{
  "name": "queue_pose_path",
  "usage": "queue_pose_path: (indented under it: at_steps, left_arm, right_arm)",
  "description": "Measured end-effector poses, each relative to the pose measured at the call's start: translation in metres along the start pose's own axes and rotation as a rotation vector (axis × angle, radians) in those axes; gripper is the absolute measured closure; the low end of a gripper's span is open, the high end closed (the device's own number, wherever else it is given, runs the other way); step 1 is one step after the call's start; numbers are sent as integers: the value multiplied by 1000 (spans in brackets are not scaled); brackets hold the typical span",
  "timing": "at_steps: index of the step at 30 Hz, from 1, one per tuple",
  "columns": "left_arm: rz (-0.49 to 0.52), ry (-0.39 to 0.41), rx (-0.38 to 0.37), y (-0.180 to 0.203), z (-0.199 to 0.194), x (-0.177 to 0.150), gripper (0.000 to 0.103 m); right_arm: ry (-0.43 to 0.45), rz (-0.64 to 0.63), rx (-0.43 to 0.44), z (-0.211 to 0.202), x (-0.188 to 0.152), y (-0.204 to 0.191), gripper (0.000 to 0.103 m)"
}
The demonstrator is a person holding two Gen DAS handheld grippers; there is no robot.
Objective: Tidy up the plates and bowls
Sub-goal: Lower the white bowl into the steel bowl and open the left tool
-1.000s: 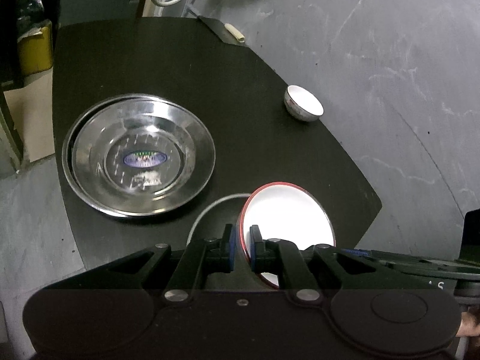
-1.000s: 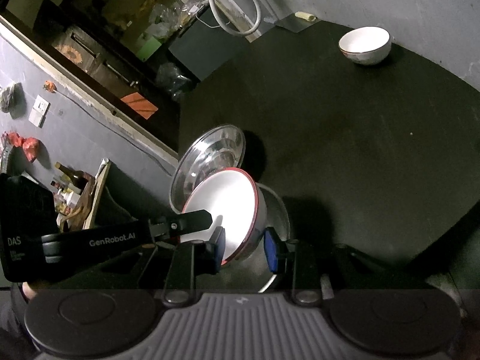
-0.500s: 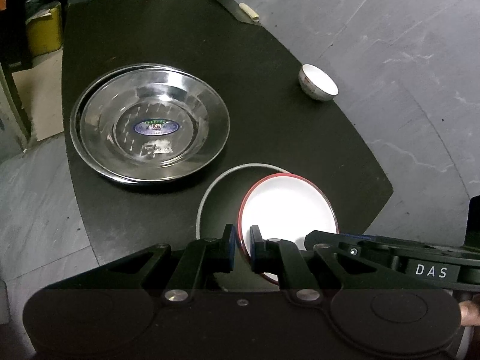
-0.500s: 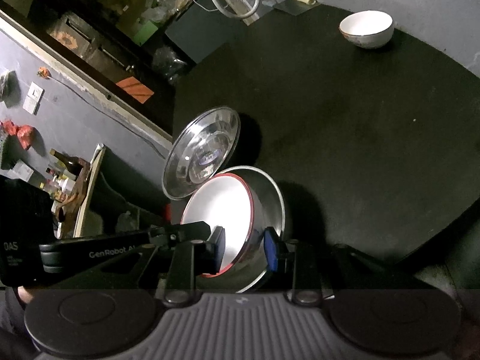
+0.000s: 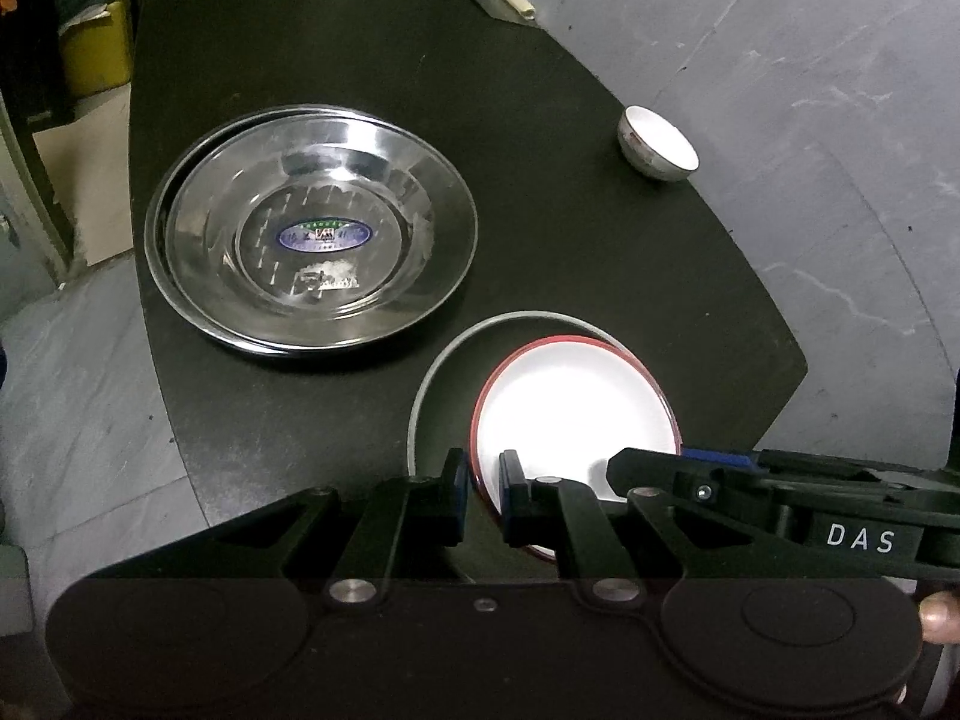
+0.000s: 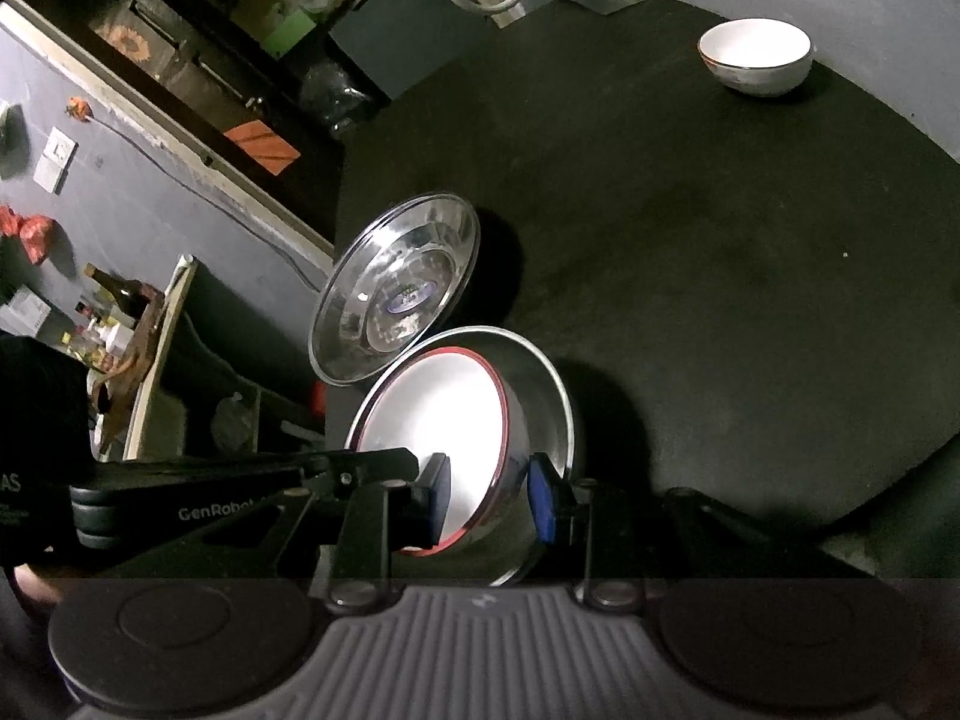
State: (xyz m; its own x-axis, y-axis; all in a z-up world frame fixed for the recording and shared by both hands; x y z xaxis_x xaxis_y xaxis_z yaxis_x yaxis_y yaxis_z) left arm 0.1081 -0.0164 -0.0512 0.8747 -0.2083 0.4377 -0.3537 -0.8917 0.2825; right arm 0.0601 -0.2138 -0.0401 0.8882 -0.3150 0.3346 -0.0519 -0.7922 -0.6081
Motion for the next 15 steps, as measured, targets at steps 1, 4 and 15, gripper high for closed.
queue_pose_path:
  at_steps: [1,4,15]
  left_arm:
    - [-2,-3,1,0,1,0,93]
    - [-4,-5,2,0,2,1,91]
    - [-18,-11,6,-1,1,3,87]
  right_arm:
    - [-7,-9,-11,1,1,-1,70]
    - [-24,-40,-37,5,3,-5,70]
    - [-51,-75,-62,6,6,-9,69]
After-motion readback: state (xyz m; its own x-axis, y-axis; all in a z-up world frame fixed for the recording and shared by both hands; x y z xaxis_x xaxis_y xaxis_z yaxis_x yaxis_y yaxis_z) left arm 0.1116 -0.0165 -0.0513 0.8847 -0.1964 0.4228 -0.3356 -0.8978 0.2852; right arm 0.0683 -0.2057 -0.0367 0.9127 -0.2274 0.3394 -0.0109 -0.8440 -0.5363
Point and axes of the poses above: each gripper's, at about its wrist camera, not at the fingertips, and z roughly the way its jaws point, y to its right, x to its top, the point moved 4 cm from there along z, roughly the way its jaws point, and after that the axes turned 8 degrees about z, right-handed, at the moved point
